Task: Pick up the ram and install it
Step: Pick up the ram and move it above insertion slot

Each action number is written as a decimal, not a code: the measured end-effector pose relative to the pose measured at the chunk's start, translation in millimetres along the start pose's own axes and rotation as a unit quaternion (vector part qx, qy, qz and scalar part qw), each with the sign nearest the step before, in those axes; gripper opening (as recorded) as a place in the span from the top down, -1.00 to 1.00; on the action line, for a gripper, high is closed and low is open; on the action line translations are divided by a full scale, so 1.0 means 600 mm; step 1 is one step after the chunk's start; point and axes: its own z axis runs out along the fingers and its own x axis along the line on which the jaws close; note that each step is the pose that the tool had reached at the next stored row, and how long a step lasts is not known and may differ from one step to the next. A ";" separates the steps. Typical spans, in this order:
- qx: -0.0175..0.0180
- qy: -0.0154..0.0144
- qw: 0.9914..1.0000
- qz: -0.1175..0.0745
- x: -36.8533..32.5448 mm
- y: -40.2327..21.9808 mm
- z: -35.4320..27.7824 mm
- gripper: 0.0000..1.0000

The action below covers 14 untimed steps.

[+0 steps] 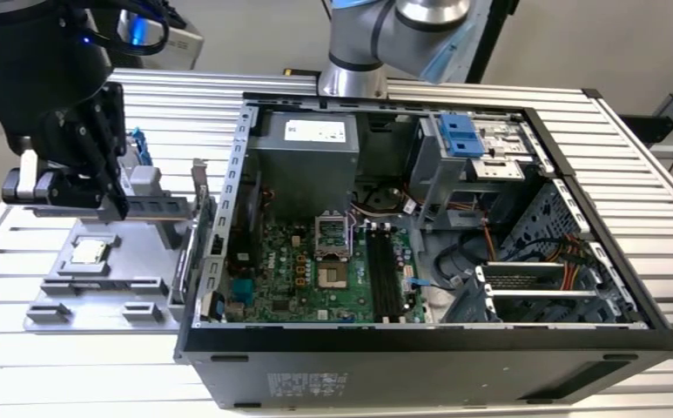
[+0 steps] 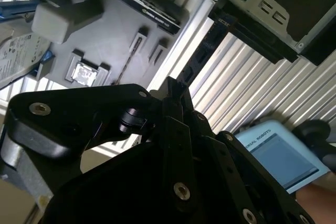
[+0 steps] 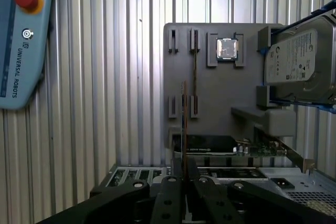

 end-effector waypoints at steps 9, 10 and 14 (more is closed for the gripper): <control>0.000 0.000 1.000 0.000 0.000 -0.015 0.000 1.00; 0.000 0.000 1.000 0.000 0.000 -0.017 0.000 1.00; 0.000 0.000 1.000 0.000 0.000 -0.022 0.000 1.00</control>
